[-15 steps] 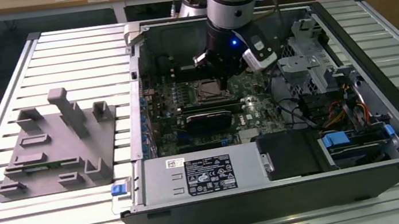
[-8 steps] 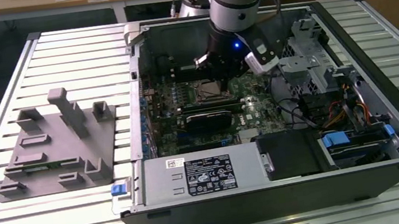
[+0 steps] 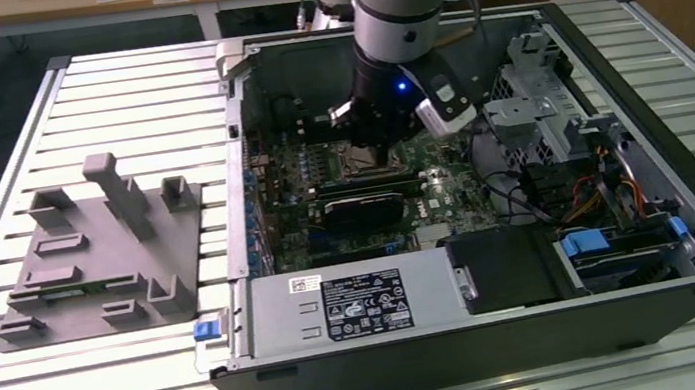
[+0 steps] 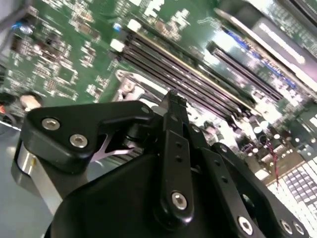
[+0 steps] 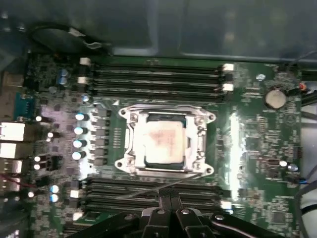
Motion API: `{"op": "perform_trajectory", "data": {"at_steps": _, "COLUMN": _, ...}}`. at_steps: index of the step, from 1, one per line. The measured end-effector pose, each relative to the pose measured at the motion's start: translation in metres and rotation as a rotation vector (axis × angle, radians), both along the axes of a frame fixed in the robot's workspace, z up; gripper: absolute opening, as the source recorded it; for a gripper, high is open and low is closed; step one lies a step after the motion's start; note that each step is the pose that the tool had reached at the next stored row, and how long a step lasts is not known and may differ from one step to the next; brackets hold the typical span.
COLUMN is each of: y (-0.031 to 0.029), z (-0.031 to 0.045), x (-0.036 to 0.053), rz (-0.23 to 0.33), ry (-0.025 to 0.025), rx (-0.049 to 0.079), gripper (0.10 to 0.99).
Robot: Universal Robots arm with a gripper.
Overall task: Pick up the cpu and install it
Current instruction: 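Install the second cpu locking lever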
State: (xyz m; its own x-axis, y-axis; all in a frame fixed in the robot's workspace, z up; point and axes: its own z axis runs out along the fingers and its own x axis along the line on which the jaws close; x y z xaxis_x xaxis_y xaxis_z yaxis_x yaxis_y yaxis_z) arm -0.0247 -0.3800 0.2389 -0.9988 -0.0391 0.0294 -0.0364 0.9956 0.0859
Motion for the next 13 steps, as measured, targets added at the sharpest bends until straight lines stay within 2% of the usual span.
{"op": "perform_trajectory", "data": {"at_steps": 3, "y": 0.0, "z": -0.0003, "x": -0.0083, "rz": 0.0, "ry": 0.0, "rx": 0.0, "gripper": 0.106}}
{"op": "perform_trajectory", "data": {"at_steps": 7, "y": 0.0, "z": -0.0019, "x": -0.0144, "rz": 0.0, "ry": 0.0, "rx": 0.0, "gripper": 0.106}}
{"op": "perform_trajectory", "data": {"at_steps": 13, "y": 0.0, "z": -0.0078, "x": -0.015, "rz": -0.001, "ry": 0.0001, "rx": 0.002, "gripper": 0.106}}
